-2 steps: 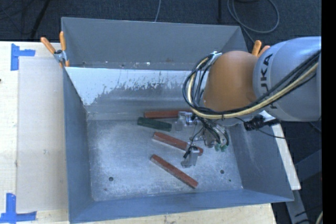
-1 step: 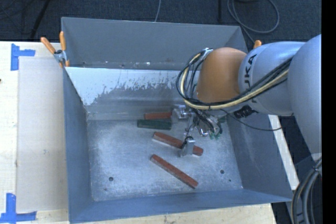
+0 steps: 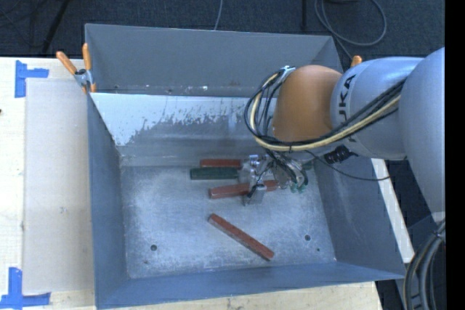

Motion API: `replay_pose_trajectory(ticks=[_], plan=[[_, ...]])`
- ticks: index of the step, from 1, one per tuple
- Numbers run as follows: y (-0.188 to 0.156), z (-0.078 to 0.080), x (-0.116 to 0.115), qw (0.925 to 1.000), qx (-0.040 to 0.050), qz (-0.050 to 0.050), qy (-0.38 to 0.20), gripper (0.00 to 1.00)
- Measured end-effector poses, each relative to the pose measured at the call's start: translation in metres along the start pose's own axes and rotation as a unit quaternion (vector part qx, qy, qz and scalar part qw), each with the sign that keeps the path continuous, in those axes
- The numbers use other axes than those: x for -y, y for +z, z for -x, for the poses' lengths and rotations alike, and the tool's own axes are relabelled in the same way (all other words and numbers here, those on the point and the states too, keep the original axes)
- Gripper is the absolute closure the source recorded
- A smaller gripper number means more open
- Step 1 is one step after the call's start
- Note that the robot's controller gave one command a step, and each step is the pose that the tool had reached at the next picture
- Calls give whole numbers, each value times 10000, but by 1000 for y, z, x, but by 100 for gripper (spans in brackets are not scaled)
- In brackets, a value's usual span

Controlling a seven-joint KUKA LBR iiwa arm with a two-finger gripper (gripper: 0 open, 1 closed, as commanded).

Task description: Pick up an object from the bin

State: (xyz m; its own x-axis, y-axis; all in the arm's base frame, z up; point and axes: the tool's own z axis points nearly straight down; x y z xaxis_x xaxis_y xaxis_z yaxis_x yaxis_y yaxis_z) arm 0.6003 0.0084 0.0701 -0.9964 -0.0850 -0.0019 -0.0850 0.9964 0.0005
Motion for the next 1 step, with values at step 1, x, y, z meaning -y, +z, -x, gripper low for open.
replay_pose_trajectory(ticks=[1], plan=[[-134, -24, 60, 9805, 20, -15, -1967, 100]])
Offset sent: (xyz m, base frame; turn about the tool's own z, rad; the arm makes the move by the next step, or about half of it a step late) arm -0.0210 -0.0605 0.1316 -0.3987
